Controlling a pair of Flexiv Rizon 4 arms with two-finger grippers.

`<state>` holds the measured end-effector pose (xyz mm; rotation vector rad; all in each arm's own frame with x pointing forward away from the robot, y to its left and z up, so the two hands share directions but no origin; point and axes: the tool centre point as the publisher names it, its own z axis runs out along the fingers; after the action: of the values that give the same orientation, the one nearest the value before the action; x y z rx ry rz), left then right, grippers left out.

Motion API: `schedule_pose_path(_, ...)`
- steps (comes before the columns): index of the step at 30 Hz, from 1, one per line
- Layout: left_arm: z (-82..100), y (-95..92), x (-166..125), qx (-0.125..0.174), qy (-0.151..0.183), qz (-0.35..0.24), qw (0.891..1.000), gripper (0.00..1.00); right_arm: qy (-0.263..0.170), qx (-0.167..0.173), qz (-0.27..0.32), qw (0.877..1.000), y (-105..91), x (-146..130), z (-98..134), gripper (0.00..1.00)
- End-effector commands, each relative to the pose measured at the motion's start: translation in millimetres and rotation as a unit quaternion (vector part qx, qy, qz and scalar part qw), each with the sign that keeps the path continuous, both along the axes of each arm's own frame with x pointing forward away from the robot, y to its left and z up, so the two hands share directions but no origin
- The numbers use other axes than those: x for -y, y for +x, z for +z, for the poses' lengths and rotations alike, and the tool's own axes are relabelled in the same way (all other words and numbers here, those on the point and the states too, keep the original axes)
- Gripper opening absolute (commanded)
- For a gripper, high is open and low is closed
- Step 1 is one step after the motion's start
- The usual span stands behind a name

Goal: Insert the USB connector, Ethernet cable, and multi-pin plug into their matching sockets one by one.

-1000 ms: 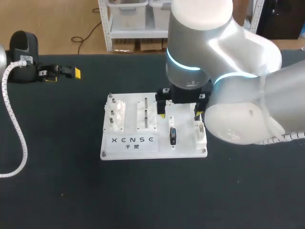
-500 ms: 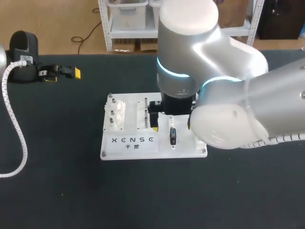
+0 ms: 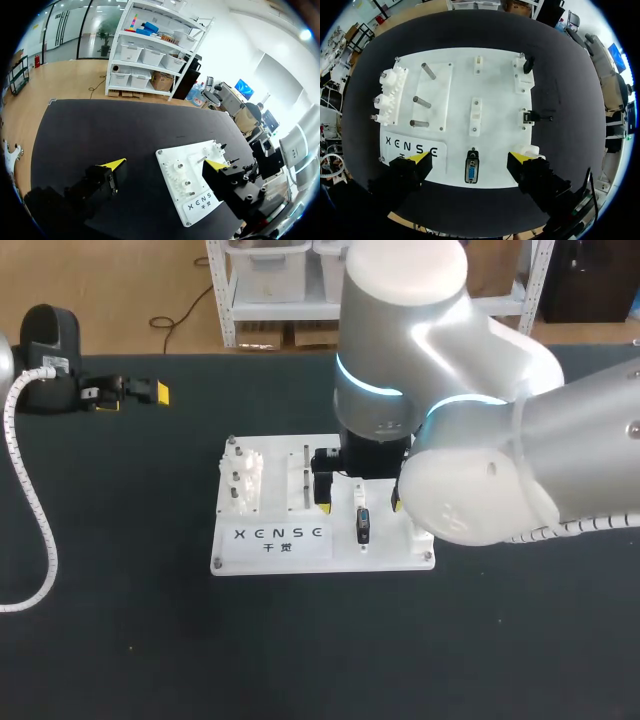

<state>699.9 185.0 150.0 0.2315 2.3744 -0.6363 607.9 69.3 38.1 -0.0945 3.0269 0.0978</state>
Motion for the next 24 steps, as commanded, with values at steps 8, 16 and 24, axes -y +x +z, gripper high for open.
schedule_pose_path(8,0.0,0.0,0.0,0.0,0.0,0.0,1.0,1.0,-0.012,-0.002,0.002,1.0,-7.6,2.7,-5.2,1.0)
schedule_pose_path(16,0.0,0.0,0.0,0.0,0.0,0.0,1.0,1.0,-0.027,-0.01,-0.032,0.999,-10.8,9.9,-15.1,1.0)
schedule_pose_path(24,0.0,0.0,0.0,0.0,0.0,0.0,1.0,1.0,-0.024,-0.012,-0.044,0.999,-11.3,7.2,-15.9,0.41)
